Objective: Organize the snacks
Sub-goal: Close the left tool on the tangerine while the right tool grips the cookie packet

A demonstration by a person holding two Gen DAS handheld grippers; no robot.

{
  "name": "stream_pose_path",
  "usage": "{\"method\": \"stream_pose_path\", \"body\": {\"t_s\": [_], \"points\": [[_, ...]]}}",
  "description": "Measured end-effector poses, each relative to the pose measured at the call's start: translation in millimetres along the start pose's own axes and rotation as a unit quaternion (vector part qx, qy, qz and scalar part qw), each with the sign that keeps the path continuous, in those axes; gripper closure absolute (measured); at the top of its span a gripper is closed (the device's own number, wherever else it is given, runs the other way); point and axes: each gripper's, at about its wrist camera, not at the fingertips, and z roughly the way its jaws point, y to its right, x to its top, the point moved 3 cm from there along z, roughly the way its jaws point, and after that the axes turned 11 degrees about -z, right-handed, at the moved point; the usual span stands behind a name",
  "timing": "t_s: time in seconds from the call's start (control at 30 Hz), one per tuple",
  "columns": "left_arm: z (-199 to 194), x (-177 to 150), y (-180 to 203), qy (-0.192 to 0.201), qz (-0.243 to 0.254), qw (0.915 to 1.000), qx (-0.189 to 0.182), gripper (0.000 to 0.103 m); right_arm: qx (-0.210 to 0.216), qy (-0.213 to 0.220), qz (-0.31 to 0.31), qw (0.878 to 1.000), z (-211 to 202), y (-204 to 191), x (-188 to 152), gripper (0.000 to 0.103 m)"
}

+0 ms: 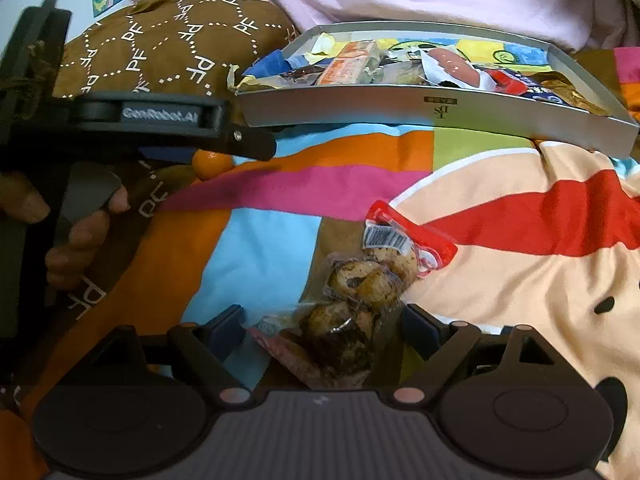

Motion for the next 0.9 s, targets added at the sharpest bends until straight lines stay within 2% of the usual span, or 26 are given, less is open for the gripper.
{"method": "stream_pose_path", "body": {"t_s": [0.2, 0.27, 0.53, 0.8, 0.9], "points": [[3, 0, -8, -0.002, -0.002, 1.0000, 0.003, 0.014, 0.019, -0.007, 0.021, 1.000, 4, 10, 8, 0.012], [3, -1, -7, -0.004, -0.001, 1.0000, 0.004, 0.025, 0.020, -0.007, 0.026, 0.999, 5, 12, 9, 0.012], [3, -5, -5, -0.022, -0.003, 0.9997, -0.009, 0.044, 0.023, -0.010, 0.029, 0.999, 6, 13, 10, 0.013], [4, -6, -5, -0.022, -0.003, 0.9997, -0.008, 0.043, 0.031, -0.017, 0.028, 0.999, 6, 16, 13, 0.012], [5, -5, -4, -0.020, -0.001, 0.9998, -0.007, 0.043, 0.040, -0.024, 0.046, 0.998, 7, 20, 16, 0.011]]}}
